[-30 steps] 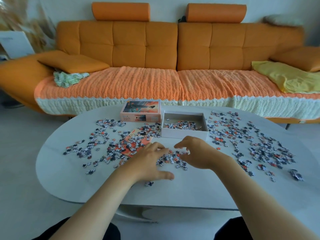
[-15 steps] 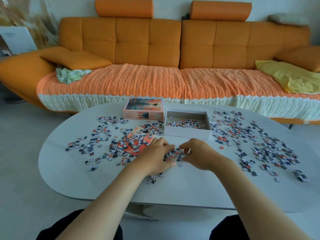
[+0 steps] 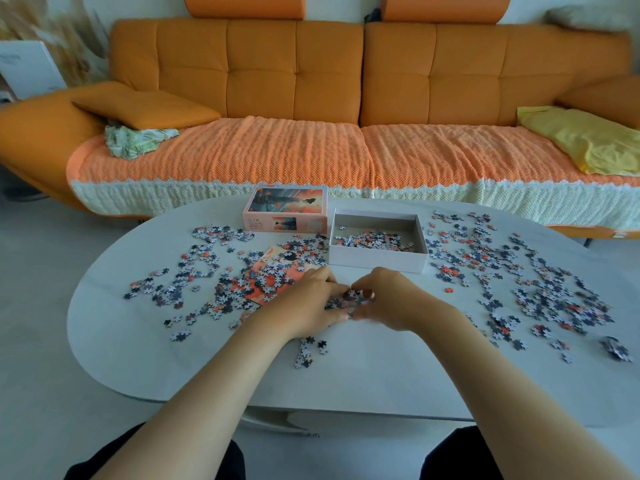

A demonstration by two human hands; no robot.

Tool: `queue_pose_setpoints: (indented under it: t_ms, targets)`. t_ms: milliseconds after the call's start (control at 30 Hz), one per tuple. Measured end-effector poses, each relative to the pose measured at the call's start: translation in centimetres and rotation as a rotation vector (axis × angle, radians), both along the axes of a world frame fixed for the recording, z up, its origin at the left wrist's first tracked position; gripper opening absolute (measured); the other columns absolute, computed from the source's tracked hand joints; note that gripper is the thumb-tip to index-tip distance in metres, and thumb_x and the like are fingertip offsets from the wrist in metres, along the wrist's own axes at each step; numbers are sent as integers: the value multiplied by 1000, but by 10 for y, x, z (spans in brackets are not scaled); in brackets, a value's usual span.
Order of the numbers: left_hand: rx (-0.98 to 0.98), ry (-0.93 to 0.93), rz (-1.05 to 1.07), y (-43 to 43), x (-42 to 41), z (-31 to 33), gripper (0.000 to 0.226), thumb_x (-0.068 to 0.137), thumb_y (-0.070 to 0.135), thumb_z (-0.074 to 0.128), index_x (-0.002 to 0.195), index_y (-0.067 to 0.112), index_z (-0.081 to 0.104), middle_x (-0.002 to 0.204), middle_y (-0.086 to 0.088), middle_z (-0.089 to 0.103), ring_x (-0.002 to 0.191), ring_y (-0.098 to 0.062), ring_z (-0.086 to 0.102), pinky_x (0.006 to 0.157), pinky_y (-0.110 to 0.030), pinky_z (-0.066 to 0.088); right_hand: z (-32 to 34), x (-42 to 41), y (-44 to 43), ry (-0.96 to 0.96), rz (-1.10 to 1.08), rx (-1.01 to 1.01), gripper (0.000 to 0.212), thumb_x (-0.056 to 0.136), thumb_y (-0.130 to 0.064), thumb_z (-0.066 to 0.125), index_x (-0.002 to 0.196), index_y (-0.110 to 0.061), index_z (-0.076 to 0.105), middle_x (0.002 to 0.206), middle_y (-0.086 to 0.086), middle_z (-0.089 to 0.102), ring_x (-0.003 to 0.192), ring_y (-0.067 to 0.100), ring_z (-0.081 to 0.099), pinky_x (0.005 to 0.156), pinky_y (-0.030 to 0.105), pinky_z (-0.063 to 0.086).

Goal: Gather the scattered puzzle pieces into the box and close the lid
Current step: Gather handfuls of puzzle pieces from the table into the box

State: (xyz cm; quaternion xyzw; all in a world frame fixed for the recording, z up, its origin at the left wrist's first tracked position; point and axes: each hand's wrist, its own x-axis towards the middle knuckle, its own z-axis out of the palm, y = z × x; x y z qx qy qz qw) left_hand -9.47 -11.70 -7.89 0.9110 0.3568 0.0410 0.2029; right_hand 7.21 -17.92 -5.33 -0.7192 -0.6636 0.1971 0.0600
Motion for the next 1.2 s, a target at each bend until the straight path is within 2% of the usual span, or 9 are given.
queue_pose_setpoints:
  t_ms: [67, 133, 333, 433, 667, 900, 1000, 1067, 1200]
  targets:
    - [-12, -35, 11, -1, 3, 1, 51, 90, 42, 64, 138, 28, 52, 108, 10, 43, 101, -8, 43, 80, -27, 37, 0, -1, 1, 32, -21, 15, 28, 79, -30, 73, 106, -20, 71, 102, 5, 58, 82, 20, 60, 72, 37, 57]
    - [-18, -67, 32, -1, 5, 2, 46, 89, 39, 66, 132, 27, 57, 109, 8, 49, 99, -10, 49, 81, -28, 42, 1, -2, 1, 61, -30, 24, 22, 79, -25, 74, 99, -17, 73, 98, 7, 64, 80, 22, 64, 74, 40, 58]
    - [-42, -169, 65, 2, 7, 5, 22, 84, 26, 75, 104, 25, 69, 98, 9, 58, 84, -7, 56, 73, -22, 44, 1, 0, 4, 152, -109, 68, 11, 80, -15, 71, 89, -20, 72, 84, -3, 67, 74, 18, 68, 60, 26, 57]
    - [-77, -188, 112, 4, 12, 6, 10, 81, 23, 76, 87, 28, 70, 91, 14, 55, 80, -7, 58, 68, -23, 44, 0, 5, 8, 185, -121, 54, 7, 79, -17, 73, 85, -21, 72, 84, -4, 70, 73, 15, 69, 67, 29, 59]
    - [-195, -343, 175, 17, 31, 15, 15, 81, 14, 75, 84, 29, 71, 78, 16, 65, 71, -4, 61, 63, -18, 45, 4, 18, 19, 330, -186, 69, 4, 78, -17, 76, 76, -19, 74, 70, 2, 74, 66, 14, 72, 59, 24, 54]
    - [-127, -593, 226, 52, 59, 37, 10, 83, 14, 74, 88, 24, 75, 75, 14, 68, 60, 7, 57, 55, -12, 43, 24, 44, 43, 400, -259, 397, 6, 80, -20, 78, 85, -21, 76, 70, -5, 70, 56, 11, 68, 48, 18, 49]
    - [-44, -675, 254, 65, 73, 37, 7, 85, 16, 73, 90, 21, 74, 86, 9, 71, 77, -1, 64, 69, -18, 51, 21, 51, 58, 346, -273, 575, 7, 83, -17, 75, 90, -20, 76, 73, -7, 67, 57, 3, 60, 55, 12, 45]
    - [8, -647, 241, 71, 77, 30, 9, 87, 16, 71, 94, 19, 75, 92, 4, 71, 83, -9, 65, 77, -24, 52, 15, 55, 65, 288, -276, 554, 11, 87, -17, 70, 96, -18, 77, 77, -5, 67, 60, 0, 54, 50, 3, 37]
    - [176, -450, 109, 80, 77, 13, 15, 91, 13, 65, 101, 13, 75, 97, -3, 68, 86, -16, 61, 79, -32, 51, 10, 59, 65, 124, -187, 401, 18, 94, -23, 62, 106, -23, 75, 57, -19, 51, 48, 1, 43, 45, 5, 34]
